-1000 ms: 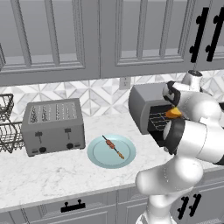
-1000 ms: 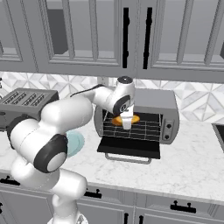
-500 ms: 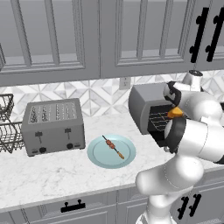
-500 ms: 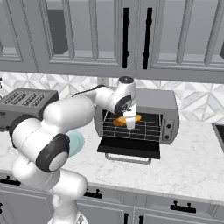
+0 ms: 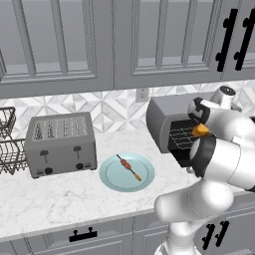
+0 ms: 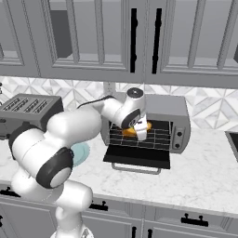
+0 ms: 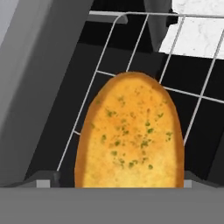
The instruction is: Pick up the kebab skewer and baguette bread, and place them inside the toaster oven. Close the toaster oven door and start by setting the timer.
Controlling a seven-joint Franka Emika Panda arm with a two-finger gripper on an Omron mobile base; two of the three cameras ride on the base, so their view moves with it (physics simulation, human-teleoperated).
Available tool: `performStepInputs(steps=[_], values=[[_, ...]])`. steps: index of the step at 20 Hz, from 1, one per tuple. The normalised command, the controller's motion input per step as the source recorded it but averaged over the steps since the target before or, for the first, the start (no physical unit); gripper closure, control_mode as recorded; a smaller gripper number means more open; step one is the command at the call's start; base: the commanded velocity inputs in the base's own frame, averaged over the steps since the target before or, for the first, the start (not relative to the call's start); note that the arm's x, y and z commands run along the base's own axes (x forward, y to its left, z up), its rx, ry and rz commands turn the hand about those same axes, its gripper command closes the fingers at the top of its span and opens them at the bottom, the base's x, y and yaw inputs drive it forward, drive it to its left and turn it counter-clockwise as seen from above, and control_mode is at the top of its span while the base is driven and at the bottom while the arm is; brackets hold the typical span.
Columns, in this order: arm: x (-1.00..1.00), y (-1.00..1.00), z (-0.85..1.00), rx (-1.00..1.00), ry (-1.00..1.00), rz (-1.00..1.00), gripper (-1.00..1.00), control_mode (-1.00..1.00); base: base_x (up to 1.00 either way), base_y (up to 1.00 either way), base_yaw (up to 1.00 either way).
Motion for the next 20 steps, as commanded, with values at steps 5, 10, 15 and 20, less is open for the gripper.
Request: performStepInputs(steps=[5,10,15,20], values=[[-0.22,0.00,-0.42,0.05,-0.10,-0.13,-1.00,-1.00,0.00,0.00,0.00],[0.00,0.24,0.11,-0.05,-0.03,-0.10,-1.00,-1.00,0.00,0.00,0.00],[0.00,0.19,0.00,-0.08,0.13,-0.06,-1.00,-1.00,0.00,0.00,0.00],[0.00,0.00,-0.56,-0.07,-0.17,-0.01,-1.00,-1.00,0.00,0.00,0.00]])
